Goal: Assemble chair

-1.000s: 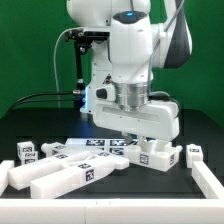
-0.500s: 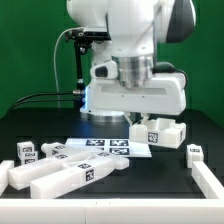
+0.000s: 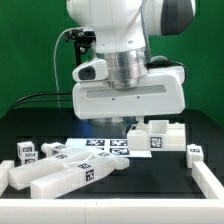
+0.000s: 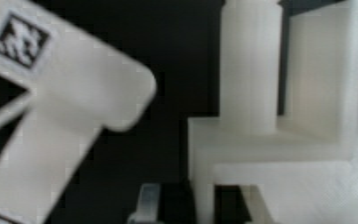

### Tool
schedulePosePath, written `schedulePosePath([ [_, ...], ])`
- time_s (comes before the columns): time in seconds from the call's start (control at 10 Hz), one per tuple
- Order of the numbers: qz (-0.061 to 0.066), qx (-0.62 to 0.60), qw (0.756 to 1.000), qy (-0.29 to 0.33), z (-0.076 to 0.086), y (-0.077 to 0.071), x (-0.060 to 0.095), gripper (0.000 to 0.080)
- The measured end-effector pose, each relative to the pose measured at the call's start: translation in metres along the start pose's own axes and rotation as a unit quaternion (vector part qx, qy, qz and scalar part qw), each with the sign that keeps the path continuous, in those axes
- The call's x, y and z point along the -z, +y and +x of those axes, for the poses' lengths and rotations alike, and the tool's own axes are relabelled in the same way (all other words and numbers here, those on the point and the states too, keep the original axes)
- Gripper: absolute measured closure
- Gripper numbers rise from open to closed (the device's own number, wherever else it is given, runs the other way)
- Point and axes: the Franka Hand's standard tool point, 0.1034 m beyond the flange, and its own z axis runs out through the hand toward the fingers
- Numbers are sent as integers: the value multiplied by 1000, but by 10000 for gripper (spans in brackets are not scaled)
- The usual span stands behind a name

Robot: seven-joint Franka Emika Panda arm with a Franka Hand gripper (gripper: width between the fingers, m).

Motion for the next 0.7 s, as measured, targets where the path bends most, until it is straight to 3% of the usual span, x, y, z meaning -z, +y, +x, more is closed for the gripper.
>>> schedulePosePath([
  [0.4,-4,3,1000,-7,-1,1,-4,770],
  [0.6,-39,74,997,0,45,-17,-10,770],
  [0.7,-48,99,994,19,50,-26,-17,770],
])
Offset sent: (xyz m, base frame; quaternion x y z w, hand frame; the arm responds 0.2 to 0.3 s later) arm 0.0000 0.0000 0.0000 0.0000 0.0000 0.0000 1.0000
